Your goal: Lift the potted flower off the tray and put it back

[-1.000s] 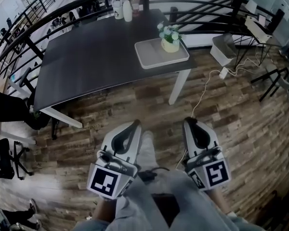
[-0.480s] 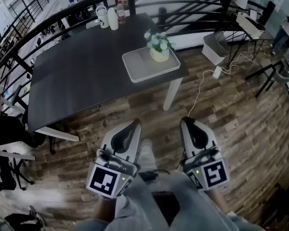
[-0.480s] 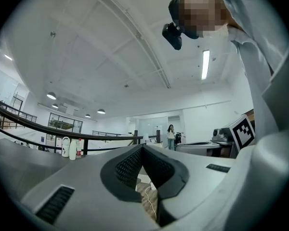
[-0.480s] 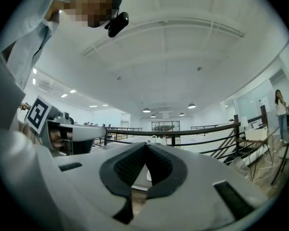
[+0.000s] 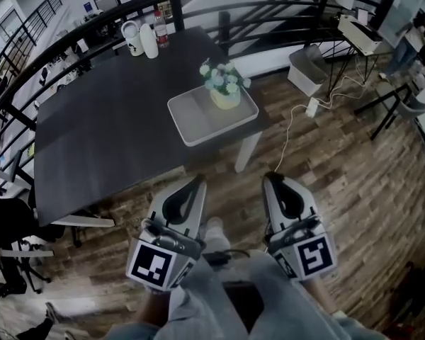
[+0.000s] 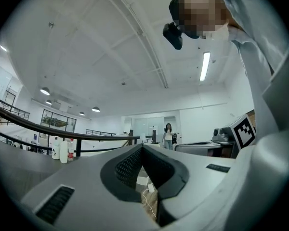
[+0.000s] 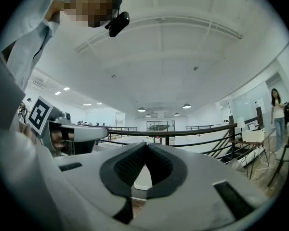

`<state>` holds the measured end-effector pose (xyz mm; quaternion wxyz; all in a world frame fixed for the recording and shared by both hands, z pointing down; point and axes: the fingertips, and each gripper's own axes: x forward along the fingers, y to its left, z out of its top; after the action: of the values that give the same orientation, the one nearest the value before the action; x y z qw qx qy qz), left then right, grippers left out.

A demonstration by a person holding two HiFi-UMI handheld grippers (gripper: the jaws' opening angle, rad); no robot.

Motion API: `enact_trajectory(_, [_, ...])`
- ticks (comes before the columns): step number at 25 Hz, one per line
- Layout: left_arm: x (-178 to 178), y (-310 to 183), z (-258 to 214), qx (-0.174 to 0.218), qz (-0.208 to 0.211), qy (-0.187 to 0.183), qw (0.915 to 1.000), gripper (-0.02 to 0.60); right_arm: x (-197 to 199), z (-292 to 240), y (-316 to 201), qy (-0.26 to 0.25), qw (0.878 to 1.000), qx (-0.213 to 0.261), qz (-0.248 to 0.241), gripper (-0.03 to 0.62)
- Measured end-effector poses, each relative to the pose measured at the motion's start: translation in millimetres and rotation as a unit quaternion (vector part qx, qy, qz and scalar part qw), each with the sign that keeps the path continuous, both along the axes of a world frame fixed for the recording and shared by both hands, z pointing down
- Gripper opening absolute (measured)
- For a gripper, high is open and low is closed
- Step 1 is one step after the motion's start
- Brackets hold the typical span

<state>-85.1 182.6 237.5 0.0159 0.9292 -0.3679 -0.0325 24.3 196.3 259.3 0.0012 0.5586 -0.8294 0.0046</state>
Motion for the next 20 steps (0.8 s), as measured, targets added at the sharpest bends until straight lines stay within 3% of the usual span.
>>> enact_trajectory(11, [6.6, -93.3, 3.2, -0.003, 0.027, -0.003, 0.9996, -0.008, 12.0, -0.5, -83.9, 0.011, 0.999, -0.006, 0.035, -0.005])
enact_trajectory(20, [9.3, -134.6, 9.0, 0.005, 0.047, 0.004, 0.9989, -0.008, 12.2, 4.0, -118.8, 0.011, 0.998, -0.003, 0.054, -0.005])
